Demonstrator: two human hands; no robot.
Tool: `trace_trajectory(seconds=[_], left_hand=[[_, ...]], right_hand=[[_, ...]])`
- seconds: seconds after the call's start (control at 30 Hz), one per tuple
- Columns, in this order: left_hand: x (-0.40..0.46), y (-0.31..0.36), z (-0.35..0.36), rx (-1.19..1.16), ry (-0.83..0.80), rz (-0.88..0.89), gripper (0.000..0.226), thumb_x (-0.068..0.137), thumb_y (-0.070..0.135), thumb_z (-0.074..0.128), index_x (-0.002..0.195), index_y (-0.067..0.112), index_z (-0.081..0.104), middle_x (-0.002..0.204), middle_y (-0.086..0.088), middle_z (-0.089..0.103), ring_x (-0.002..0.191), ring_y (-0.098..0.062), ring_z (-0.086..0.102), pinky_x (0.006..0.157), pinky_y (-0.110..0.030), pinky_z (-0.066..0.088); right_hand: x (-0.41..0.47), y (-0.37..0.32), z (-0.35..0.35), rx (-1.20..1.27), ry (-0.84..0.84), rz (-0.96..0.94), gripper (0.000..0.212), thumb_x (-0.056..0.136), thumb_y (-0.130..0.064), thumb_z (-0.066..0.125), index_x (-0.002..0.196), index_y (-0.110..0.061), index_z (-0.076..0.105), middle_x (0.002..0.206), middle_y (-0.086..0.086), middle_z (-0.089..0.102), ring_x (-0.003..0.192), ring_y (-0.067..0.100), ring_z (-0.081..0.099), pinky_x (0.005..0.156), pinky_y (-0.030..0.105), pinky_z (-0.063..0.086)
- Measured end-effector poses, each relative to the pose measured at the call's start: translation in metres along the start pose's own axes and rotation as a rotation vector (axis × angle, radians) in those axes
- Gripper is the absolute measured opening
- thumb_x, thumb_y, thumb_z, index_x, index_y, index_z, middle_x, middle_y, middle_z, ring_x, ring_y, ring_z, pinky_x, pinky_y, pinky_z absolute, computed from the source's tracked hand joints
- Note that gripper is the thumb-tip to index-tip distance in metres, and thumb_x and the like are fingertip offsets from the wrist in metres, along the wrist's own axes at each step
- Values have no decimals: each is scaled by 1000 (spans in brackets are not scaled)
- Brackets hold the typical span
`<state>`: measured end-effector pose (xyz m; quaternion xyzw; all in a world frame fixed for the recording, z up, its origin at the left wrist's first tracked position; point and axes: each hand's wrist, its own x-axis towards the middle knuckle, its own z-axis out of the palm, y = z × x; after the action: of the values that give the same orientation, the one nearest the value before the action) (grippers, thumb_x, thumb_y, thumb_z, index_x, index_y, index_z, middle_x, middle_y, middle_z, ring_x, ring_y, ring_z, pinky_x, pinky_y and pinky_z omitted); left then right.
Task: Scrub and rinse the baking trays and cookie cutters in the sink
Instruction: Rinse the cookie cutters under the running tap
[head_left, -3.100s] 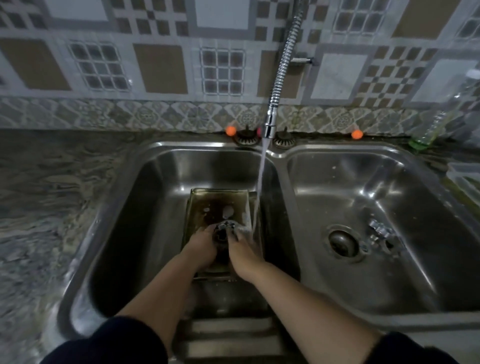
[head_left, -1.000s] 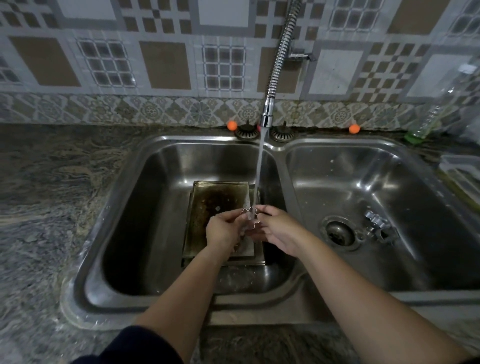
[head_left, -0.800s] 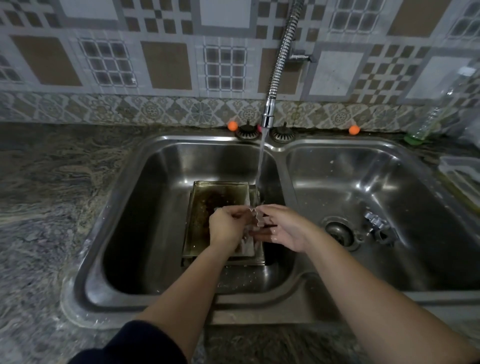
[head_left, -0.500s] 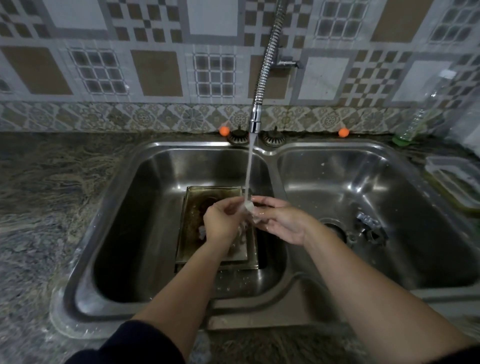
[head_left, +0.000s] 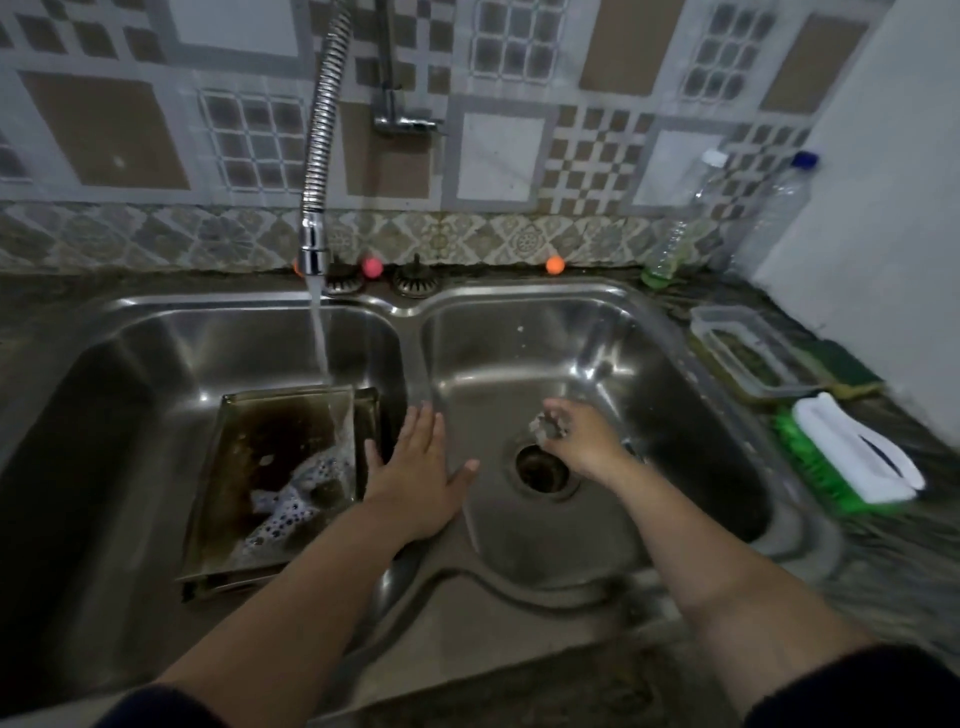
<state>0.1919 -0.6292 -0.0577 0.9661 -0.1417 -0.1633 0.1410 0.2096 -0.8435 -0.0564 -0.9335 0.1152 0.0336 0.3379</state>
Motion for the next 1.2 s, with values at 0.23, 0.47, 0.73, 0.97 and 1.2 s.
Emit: trace_trajectory(seconds=[0.23, 0.47, 0.73, 0.97, 1.2], left_hand=[[10, 8, 17, 185, 122, -64, 89, 87, 70, 9, 150, 13, -16, 155, -1, -30, 140, -14, -30, 116, -54, -9], [13, 6, 19, 180, 150, -77, 87, 83, 69, 2, 150, 16, -16, 154, 2, -31, 138, -10, -32, 117, -50, -10], [16, 7, 18, 159, 172, -65, 82, 91, 65, 12, 151, 15, -11, 156, 2, -26, 141, -10, -28, 118, -48, -9], [10, 6, 15, 47, 143, -30, 80, 94, 62, 17, 152, 15, -11, 157, 4, -25, 143, -10, -24, 119, -49, -4], [-18, -32, 13, -124, 56, -37, 73, 97, 56, 18, 152, 16, -7, 159, 2, -16, 146, -13, -14, 119, -49, 0]], right_hand=[[60, 103, -30, -322, 80, 187, 37, 92, -21, 57, 129, -22, 58, 127, 10, 58, 115, 30, 54, 92, 33, 47], [97, 142, -17, -344, 36, 224, 45, 89, -22, 63, 132, -16, 54, 128, 14, 58, 119, 33, 52, 96, 37, 48], [82, 131, -25, -266, 39, 184, 46, 84, -20, 68, 128, -22, 57, 123, 10, 63, 118, 30, 54, 95, 36, 49], [21, 46, -16, -249, -60, -23, 44, 90, -24, 62, 133, -27, 53, 130, 7, 59, 121, 23, 53, 98, 27, 40], [-52, -74, 50, -264, -104, -419, 37, 94, -26, 54, 131, -24, 56, 136, 2, 48, 127, 20, 42, 105, 30, 33]])
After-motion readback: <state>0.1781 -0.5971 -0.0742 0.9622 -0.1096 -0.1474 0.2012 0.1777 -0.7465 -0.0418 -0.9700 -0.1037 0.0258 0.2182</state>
